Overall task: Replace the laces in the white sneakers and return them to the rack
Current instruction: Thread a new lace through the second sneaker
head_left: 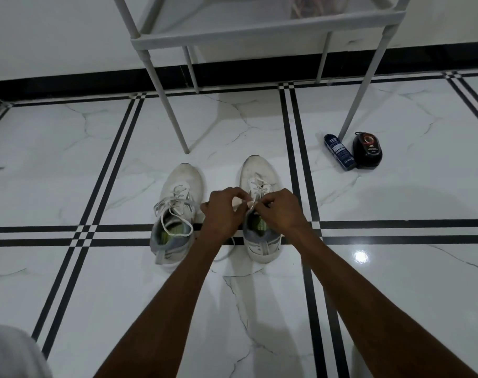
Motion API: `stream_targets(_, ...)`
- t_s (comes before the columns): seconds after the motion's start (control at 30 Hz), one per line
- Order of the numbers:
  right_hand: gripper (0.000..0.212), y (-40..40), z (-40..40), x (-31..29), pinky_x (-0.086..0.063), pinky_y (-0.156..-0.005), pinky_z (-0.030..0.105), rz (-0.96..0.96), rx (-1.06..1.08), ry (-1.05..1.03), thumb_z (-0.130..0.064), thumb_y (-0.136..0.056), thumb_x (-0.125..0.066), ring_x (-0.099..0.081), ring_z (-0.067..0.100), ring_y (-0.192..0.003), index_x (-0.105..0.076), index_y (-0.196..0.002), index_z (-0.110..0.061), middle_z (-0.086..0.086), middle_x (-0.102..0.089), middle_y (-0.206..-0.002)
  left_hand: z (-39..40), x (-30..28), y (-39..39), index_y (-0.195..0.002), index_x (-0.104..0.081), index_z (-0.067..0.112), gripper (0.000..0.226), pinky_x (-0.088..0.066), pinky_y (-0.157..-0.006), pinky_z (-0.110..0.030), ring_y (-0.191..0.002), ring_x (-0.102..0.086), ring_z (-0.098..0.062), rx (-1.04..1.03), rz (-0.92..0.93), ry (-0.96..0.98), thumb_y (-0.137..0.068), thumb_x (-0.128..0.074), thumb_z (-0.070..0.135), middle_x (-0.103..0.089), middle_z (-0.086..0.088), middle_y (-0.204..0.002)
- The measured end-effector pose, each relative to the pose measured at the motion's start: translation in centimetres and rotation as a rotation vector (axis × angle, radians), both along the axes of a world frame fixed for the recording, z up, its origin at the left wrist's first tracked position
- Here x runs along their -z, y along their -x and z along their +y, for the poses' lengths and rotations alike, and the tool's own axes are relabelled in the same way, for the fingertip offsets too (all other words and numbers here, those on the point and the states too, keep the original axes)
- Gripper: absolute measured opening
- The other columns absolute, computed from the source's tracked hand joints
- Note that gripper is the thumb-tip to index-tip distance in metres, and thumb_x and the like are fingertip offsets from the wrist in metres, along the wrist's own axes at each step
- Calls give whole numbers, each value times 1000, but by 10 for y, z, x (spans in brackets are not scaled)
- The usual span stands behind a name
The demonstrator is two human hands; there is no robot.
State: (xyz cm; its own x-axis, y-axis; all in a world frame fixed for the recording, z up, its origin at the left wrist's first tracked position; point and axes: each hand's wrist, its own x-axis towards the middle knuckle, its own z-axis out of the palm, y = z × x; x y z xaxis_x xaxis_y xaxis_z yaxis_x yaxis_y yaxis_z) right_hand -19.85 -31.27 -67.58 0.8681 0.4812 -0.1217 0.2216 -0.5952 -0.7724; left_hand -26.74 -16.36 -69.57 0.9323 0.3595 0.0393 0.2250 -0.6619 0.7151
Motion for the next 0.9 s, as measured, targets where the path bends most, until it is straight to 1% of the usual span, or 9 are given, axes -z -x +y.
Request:
stream_targets(0.07, 18, 0, 0, 0, -52, -71, 25, -2, -4, 8, -16, -90, -66, -68, 22, -76, -81, -89, -5, 11, -76, -83, -1, -4, 4, -80, -72, 34, 7, -47, -92, -49, -97, -65, -9, -124, 2, -45, -85, -67, 35, -73, 16, -88)
stream_targets(0.13, 18, -1, -1, 2, -51, -65, 16, 9, 8, 1, -14, -89, -66, -68, 20, -73, -81, -87, -5, 12, -76, -81, 9, -15, 12, -83, -71, 29, 14, -46, -91, -47, -98, -64, -23, -389, -5, -172, -87, -57, 31, -72, 6, -90)
stream_targets(0.2, 17, -1, -1, 2, -42, -57, 3, 15, 29, -8, -13, -89, -66, -64, 15, -69, -81, -87, -4, 12, -76, -82, 31, -34, 19, -93, -68, 18, 17, -41, -90, -47, -105, -59, -35, -767, 21, -239, -91, -52, 22, -68, -8, -101)
stream_targets(0.27, 16, -2, -2, 3, -39, -55, -1, 26, 41, -18, -13, -90, -67, -60, 11, -68, -80, -89, -4, 11, -76, -84, 47, -42, 25, -108, -66, 11, 21, -37, -93, -49, -116, -49, -40, -904, 98, -269, -91, -53, 11, -61, -15, -116)
stream_targets(0.4, 17, -1, -2, 4, -38, -55, 0, 10, 25, -13, -15, -91, -67, -61, 11, -68, -80, -92, -5, 11, -76, -85, 23, -31, 17, -138, -51, 24, 55, -34, -105, -53, -132, -42, -32, -283, -22, -195, -86, -69, 25, -55, -3, -137)
stream_targets(0.5, 16, -3, -4, 6, -36, -55, -1, -12, 27, -12, -14, -90, -67, -61, 11, -69, -80, -92, -6, 10, -76, -85, -1, -12, 7, -114, -70, 32, 25, -37, -97, -45, -112, -63, -16, 12, 54, -133, -90, -68, 39, -72, 10, -108)
stream_targets(0.63, 16, -2, -4, 7, -38, -55, 1, -19, 19, -38, -9, -88, -66, -63, 13, -66, -81, -84, -4, 11, -76, -79, -2, -9, 14, -90, -73, 30, 15, -41, -90, -47, -91, -64, -17, -206, 43, -281, -91, -58, 29, -73, 9, -84)
stream_targets(0.8, 17, -1, -6, 9, -46, -62, 14, 11, 4, -19, -15, -91, -67, -68, 17, -70, -81, -88, -5, 10, -75, -80, 12, -23, 20, -82, -80, 17, 15, -59, -78, -36, -76, -73, -23, -372, 192, -15, -82, -66, 21, -76, -4, -71)
stream_targets(0.9, 15, -4, -9, 5, -40, -59, 6, 64, -17, -36, -16, -91, -68, -61, 5, -63, -80, -89, -7, 6, -74, -79, 10, -30, 19, -88, -72, 18, 19, -56, -67, -27, -53, -69, -10, -338, 214, 140, -94, -57, 28, -70, -1, -54)
